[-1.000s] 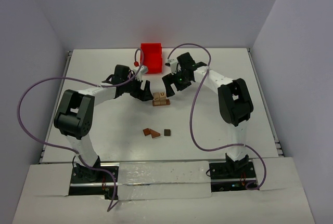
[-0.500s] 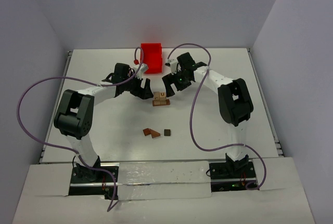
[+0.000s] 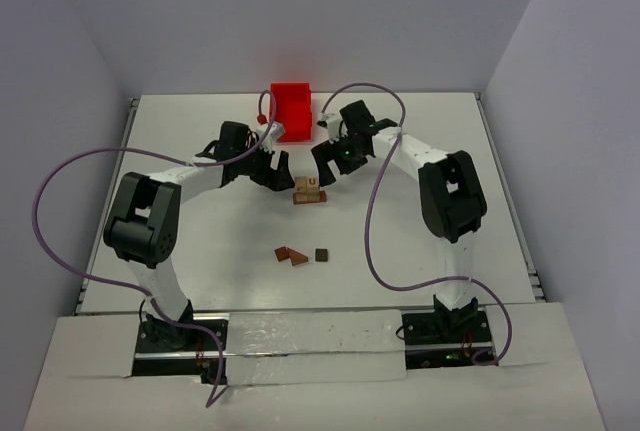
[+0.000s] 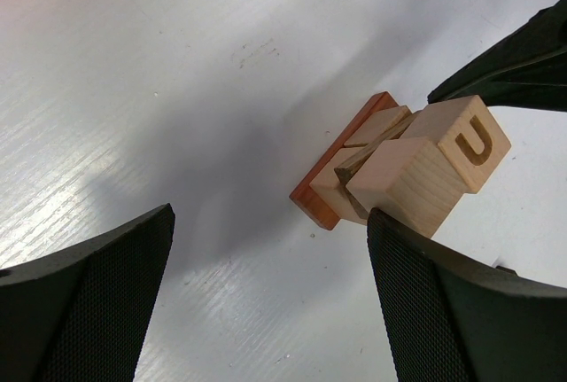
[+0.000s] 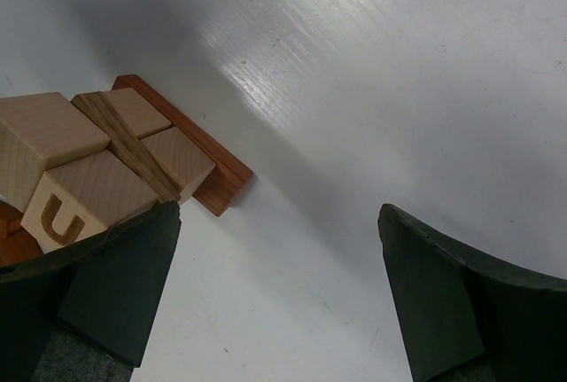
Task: Build the wood block tower
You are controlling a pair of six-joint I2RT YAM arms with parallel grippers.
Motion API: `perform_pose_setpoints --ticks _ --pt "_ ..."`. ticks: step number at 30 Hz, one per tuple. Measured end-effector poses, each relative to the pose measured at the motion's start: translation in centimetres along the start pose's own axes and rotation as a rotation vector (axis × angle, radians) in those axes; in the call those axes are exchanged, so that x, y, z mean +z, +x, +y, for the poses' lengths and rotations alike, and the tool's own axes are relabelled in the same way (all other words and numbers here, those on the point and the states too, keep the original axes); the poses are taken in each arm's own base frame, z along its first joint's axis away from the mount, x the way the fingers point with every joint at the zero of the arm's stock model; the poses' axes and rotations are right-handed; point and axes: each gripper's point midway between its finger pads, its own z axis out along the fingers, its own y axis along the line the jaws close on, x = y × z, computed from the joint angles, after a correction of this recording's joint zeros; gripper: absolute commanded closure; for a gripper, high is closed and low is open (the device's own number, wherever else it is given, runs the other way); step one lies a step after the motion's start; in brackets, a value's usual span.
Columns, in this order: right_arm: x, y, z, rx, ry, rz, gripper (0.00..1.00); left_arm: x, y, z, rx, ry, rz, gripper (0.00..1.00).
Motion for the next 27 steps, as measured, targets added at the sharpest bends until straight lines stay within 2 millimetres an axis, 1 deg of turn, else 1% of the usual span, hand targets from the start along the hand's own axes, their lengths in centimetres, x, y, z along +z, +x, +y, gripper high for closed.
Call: perform_pose_setpoints --ticks 4,9,16,21,27 --pt "0.2 -0.1 0.0 0.000 -0.004 0.000 0.00 0.0 0.0 0.0 0.000 0.000 0.000 0.06" --pt "0.5 0.3 -0.1 0.005 -0.006 0.012 0.00 0.0 0.0 0.0 0.000 0.000 -0.001 0.06" --pt "0.4 0.2 -0.1 0.005 -0.004 0.013 0.00 0.0 0.1 0.0 -0.002 -0.001 0.002 0.06" --pt "0.4 0.3 -0.2 0.008 -0.002 0.017 0.00 -0.2 0.0 0.4 -0.007 -0.008 -0.005 0.06" --pt "0.7 1.7 -0.4 0.024 -0.005 0.045 0.00 -0.4 0.6 0.8 -0.019 -0.017 0.002 0.07"
